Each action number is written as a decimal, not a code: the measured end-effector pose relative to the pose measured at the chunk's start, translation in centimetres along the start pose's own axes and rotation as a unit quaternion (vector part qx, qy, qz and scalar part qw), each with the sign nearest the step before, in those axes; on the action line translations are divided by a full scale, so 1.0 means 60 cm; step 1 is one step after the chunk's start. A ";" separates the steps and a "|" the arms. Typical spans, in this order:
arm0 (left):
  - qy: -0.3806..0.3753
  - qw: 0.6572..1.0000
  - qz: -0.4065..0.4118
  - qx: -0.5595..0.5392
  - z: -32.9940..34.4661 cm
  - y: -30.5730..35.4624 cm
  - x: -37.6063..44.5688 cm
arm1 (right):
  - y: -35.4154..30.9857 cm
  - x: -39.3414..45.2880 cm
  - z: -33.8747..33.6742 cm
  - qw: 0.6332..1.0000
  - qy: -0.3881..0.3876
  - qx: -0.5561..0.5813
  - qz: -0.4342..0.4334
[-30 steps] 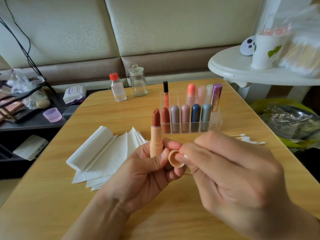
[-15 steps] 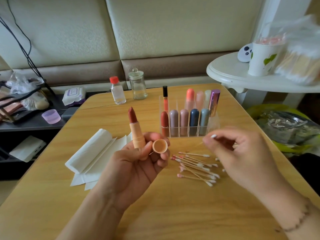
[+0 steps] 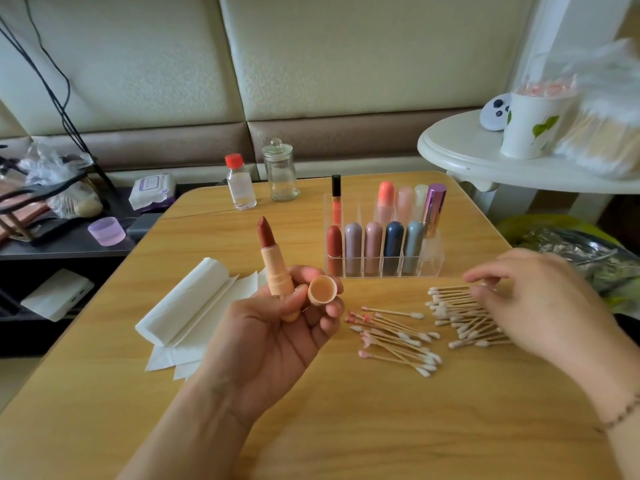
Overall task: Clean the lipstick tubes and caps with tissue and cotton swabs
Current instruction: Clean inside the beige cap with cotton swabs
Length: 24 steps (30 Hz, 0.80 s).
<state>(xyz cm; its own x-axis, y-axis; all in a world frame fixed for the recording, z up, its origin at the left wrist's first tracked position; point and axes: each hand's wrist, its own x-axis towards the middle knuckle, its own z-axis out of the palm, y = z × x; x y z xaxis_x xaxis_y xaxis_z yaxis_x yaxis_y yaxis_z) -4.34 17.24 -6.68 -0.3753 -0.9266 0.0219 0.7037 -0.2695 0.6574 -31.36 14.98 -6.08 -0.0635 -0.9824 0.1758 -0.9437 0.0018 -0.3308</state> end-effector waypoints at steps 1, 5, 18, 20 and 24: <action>-0.002 1.000 -0.002 0.000 0.000 -0.001 0.000 | 0.006 0.003 0.002 1.000 -0.011 -0.009 0.017; -0.008 1.000 -0.006 0.010 0.001 -0.001 -0.001 | 0.002 0.010 0.008 0.998 -0.045 0.008 0.037; -0.007 1.000 -0.006 0.016 0.001 -0.001 -0.001 | -0.001 0.017 0.024 0.999 -0.023 0.021 -0.005; -0.007 1.000 -0.007 0.011 0.002 0.000 -0.002 | 0.003 0.018 0.023 0.998 0.025 0.059 -0.028; -0.012 1.000 -0.005 0.002 0.003 0.000 -0.002 | -0.011 0.004 0.005 0.951 0.138 0.248 -0.125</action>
<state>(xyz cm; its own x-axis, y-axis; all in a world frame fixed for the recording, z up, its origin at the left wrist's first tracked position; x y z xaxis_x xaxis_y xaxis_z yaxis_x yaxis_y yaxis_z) -4.41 17.42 -6.52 -0.3962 -0.9176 0.0331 0.6974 -0.2773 0.6609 -30.69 14.67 -6.07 -0.0043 -0.8539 0.5204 -0.6755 -0.3812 -0.6312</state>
